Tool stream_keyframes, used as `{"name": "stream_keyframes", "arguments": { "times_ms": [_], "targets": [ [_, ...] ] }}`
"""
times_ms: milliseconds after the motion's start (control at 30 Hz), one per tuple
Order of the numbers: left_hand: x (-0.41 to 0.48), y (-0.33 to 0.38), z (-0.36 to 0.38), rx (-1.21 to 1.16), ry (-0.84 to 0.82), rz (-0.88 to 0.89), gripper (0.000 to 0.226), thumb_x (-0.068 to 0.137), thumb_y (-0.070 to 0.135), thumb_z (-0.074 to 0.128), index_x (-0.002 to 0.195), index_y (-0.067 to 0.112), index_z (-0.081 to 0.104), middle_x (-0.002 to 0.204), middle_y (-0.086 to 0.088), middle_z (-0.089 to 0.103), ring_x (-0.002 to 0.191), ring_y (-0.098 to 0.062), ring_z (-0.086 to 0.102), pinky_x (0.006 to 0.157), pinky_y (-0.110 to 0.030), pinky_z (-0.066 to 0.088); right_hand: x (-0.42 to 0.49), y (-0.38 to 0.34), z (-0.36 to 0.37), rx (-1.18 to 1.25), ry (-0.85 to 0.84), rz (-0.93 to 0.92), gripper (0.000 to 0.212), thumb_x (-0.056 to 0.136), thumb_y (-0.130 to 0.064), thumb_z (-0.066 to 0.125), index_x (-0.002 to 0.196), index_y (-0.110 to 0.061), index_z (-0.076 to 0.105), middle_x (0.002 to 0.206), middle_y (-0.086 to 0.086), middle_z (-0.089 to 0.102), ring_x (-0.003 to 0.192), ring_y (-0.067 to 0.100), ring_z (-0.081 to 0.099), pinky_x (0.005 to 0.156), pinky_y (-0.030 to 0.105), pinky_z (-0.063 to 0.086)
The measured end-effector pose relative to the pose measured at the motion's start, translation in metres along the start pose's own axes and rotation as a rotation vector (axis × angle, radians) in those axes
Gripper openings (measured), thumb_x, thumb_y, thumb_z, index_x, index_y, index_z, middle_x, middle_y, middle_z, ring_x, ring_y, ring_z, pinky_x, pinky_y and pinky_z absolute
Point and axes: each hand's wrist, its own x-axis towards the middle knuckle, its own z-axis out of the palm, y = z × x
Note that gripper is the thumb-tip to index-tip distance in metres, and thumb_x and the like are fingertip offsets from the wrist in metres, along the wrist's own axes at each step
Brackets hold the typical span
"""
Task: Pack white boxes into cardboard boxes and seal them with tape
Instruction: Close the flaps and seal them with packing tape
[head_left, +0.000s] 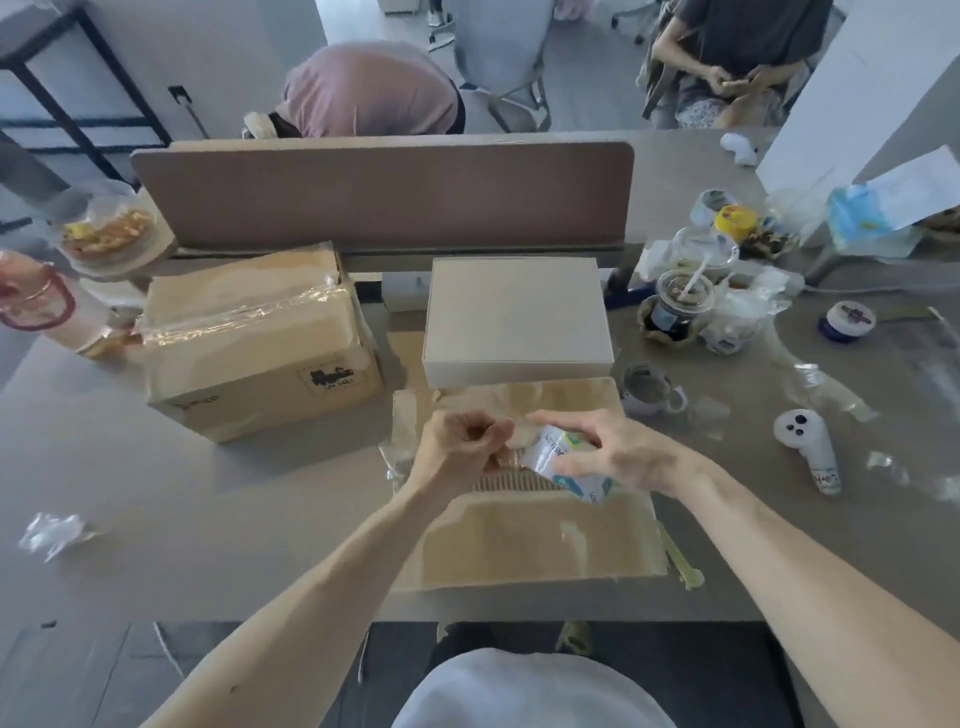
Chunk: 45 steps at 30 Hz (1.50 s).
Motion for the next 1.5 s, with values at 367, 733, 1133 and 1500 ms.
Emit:
{"name": "stream_keyframes", "arguments": {
  "times_ms": [367, 733, 1133, 1500],
  "targets": [
    [-0.008, -0.064, -0.116, -0.041, 0.254, -0.131, 0.019, 0.091, 0.015, 0.071, 0.075, 0.005, 0.075, 0.062, -0.012, 0.07, 0.049, -0.019, 0.056, 0.051, -0.027, 0.051, 0.089, -0.031, 0.071, -0.576, 0.357, -0.188, 0.066, 0.078, -0.063, 0.066, 0.053, -0.015, 0.029, 0.046, -0.004, 0.025, 0.042, 0.011, 0.021, 0.046, 0.029, 0.021],
    [0.005, -0.123, -0.124, -0.195, 0.251, -0.235, 0.025, 0.091, 0.022, 0.072, 0.074, 0.004, 0.073, 0.06, -0.009, 0.066, 0.048, -0.019, 0.055, 0.051, -0.027, 0.05, 0.116, -0.054, 0.101, -0.643, 0.326, -0.172, 0.067, 0.08, -0.056, 0.067, 0.055, -0.015, 0.02, 0.056, 0.001, 0.02, 0.052, 0.016, 0.018, 0.051, 0.032, 0.017],
    [0.025, -0.138, -0.111, -0.29, 0.061, -0.429, 0.029, 0.09, 0.034, 0.071, 0.076, 0.013, 0.058, 0.065, -0.002, 0.059, 0.044, -0.011, 0.039, 0.05, -0.027, 0.047, 0.124, -0.055, 0.107, -0.702, 0.364, -0.15, 0.066, 0.078, -0.054, 0.068, 0.053, -0.015, 0.021, 0.053, 0.0, 0.018, 0.05, 0.017, 0.018, 0.049, 0.032, 0.015],
    [0.022, -0.14, -0.117, 0.067, 0.205, 0.173, 0.045, 0.08, 0.048, 0.07, 0.116, 0.024, 0.057, 0.126, 0.009, 0.056, 0.118, -0.012, 0.055, 0.093, -0.032, 0.048, 0.127, -0.051, 0.106, -0.634, 0.355, -0.15, 0.064, 0.078, -0.052, 0.068, 0.052, -0.015, 0.022, 0.052, -0.001, 0.019, 0.051, 0.016, 0.019, 0.05, 0.032, 0.017]
  ]
}}
